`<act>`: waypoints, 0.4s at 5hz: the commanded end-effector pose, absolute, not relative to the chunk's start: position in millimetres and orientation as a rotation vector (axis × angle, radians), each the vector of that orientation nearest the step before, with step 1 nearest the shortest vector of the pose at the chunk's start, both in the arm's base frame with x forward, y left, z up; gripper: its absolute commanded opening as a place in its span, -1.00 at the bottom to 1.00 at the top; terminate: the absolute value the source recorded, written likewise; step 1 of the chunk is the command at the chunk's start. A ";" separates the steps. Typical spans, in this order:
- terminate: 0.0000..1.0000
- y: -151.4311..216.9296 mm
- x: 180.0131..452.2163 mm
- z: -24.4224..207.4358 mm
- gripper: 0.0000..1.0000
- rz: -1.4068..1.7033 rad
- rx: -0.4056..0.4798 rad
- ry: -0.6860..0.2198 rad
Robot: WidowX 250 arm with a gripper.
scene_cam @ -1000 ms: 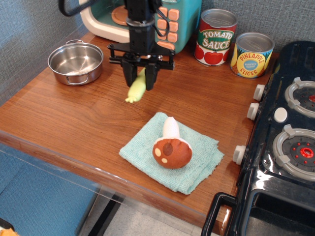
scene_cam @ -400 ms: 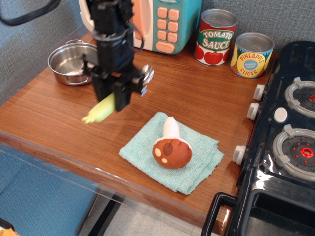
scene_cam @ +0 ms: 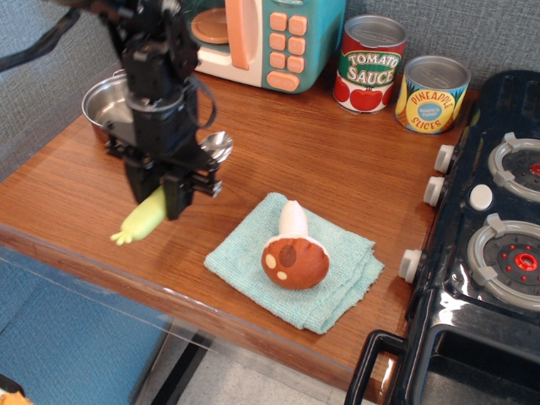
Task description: Move the yellow spoon to the left of the towel
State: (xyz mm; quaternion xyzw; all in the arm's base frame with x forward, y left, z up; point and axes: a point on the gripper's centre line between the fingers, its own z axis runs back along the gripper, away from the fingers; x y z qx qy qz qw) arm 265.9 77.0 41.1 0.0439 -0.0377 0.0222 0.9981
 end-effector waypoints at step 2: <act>-1.00 103.6 265.2 32.7 -1.00 0.025 0.088 -0.075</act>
